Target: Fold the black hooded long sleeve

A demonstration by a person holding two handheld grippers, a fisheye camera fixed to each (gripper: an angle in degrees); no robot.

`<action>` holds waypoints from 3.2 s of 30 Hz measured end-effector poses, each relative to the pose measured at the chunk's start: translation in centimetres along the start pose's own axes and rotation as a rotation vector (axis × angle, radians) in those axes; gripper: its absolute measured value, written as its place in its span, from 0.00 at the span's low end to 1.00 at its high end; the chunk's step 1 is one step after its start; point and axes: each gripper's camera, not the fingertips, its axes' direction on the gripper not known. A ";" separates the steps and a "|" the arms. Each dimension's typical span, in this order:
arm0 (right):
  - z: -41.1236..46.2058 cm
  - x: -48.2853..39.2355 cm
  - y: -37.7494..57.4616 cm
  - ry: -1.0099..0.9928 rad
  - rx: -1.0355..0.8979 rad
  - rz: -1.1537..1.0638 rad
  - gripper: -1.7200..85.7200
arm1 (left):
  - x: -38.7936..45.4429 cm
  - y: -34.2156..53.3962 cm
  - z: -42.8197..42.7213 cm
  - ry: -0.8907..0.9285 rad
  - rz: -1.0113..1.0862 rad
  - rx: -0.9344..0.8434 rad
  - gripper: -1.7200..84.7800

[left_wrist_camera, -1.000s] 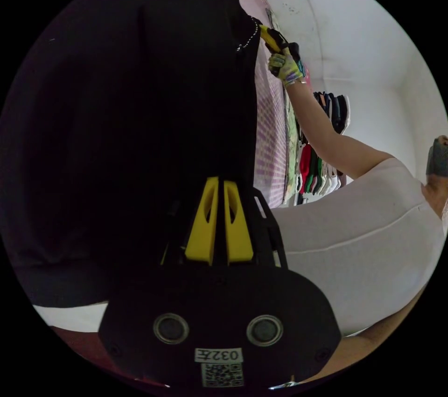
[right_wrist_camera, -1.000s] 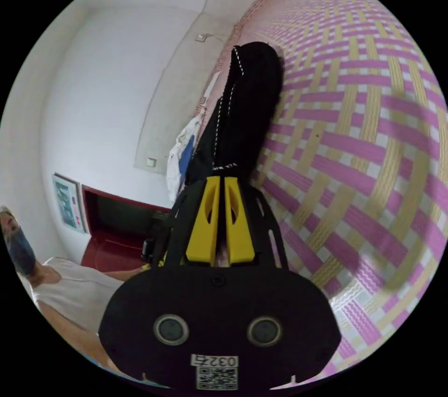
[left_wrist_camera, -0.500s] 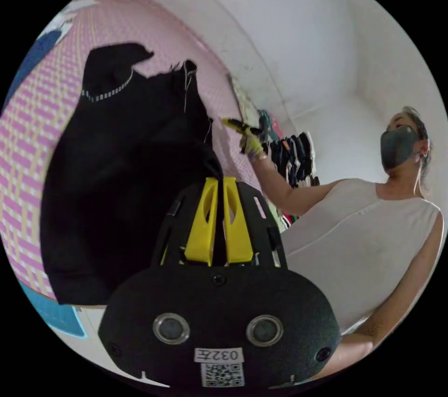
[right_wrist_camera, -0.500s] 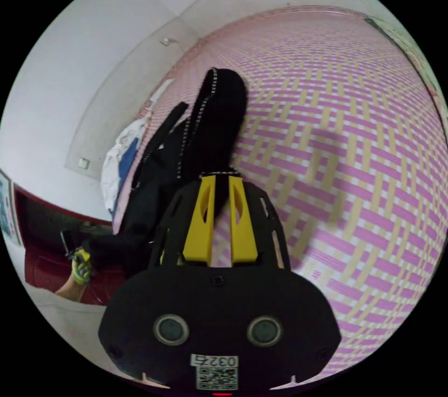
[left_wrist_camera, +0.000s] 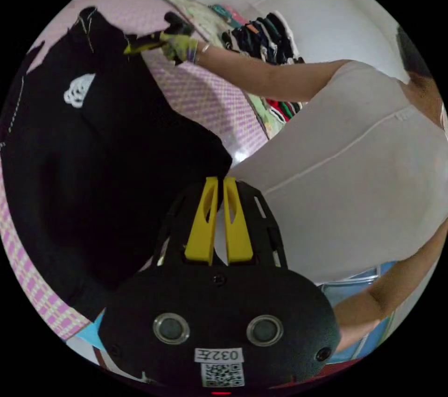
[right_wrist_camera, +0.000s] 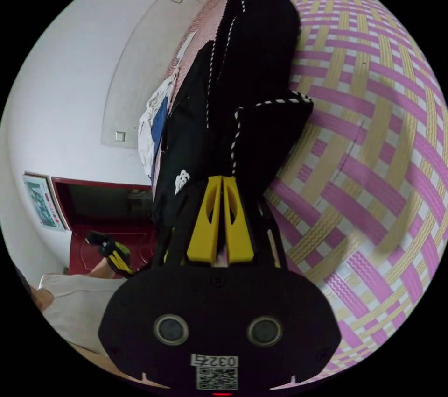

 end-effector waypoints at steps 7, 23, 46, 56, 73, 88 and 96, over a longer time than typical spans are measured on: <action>-0.8 1.7 0.8 -0.088 0.051 0.092 0.04 | 0.4 1.5 3.0 -0.040 -0.036 -0.121 0.01; -3.9 -6.4 2.9 -0.021 0.159 -0.051 0.01 | 4.5 3.6 -2.4 -0.132 0.035 0.049 0.01; -1.0 -6.5 6.3 -0.152 0.201 -0.098 0.01 | 6.7 4.1 -1.4 -0.119 0.020 0.181 0.00; -1.9 -3.0 10.4 -0.236 0.247 0.006 0.01 | 5.6 1.0 5.3 -0.240 0.051 -0.147 0.01; -3.3 -8.0 17.3 0.054 0.241 0.127 0.09 | 0.1 5.1 5.2 -0.043 -0.085 0.057 0.03; 9.1 -23.1 32.6 0.097 0.028 -0.162 0.01 | -6.4 5.9 9.5 -0.115 -0.212 0.171 0.01; 8.3 -26.5 33.8 0.110 0.061 -0.216 0.01 | -7.6 7.5 8.0 -0.090 -0.241 0.237 0.01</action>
